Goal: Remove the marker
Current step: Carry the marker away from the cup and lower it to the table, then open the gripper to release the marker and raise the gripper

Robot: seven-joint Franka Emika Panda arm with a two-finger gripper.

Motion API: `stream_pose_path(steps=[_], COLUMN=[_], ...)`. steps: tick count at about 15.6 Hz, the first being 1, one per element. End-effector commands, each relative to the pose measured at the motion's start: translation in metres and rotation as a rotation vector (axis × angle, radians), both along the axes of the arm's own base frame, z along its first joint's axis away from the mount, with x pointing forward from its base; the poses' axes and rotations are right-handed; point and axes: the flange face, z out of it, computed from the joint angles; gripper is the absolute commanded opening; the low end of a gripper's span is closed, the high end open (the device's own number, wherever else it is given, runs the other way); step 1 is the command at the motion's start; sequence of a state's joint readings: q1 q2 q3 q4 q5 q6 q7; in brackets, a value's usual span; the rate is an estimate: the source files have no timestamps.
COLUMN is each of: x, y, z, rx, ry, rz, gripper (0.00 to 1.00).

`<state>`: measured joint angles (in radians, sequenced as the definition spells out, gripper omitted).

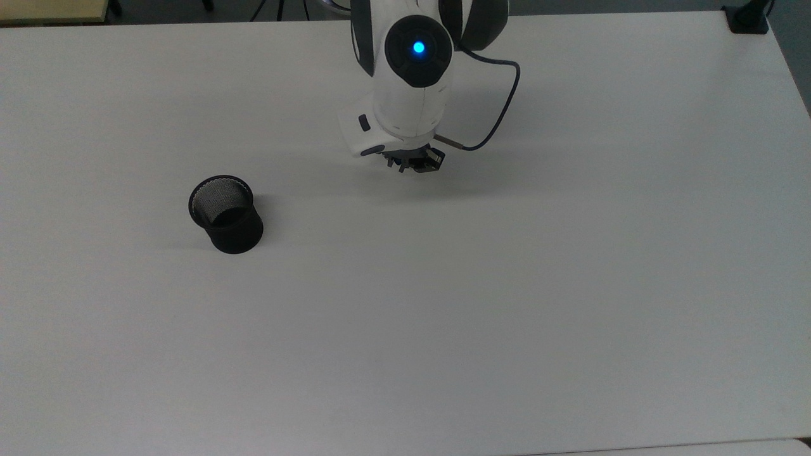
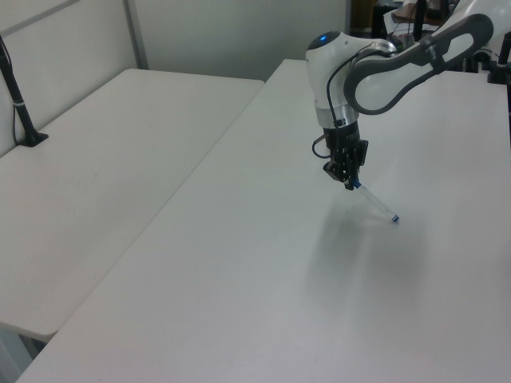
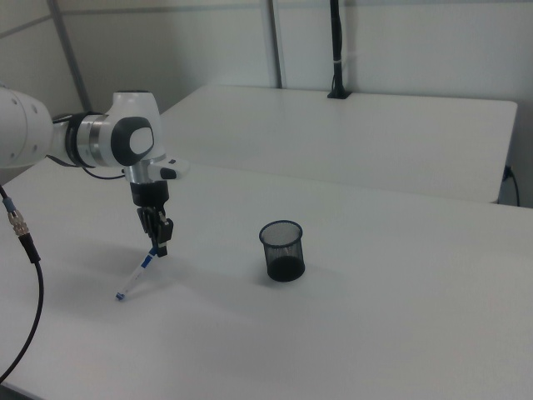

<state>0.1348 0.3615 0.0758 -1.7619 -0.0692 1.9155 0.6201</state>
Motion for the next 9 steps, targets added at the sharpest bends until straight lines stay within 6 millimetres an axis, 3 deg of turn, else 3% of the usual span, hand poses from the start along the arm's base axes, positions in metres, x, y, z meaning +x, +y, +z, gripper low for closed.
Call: stream_pose_path(steps=[1, 2, 3, 6, 9], x=[0.003, 0.003, 0.004, 0.003, 0.0], y=[0.01, 0.01, 0.01, 0.008, 0.002], z=[-0.005, -0.003, -0.001, 0.008, 0.043], rx=[-0.03, -0.03, -0.03, -0.033, -0.027], ry=[-0.026, -0.03, -0.033, -0.043, -0.085], rz=[-0.013, -0.014, -0.012, -0.012, -0.021], gripper=[0.86, 0.98, 1.0, 1.0, 1.0])
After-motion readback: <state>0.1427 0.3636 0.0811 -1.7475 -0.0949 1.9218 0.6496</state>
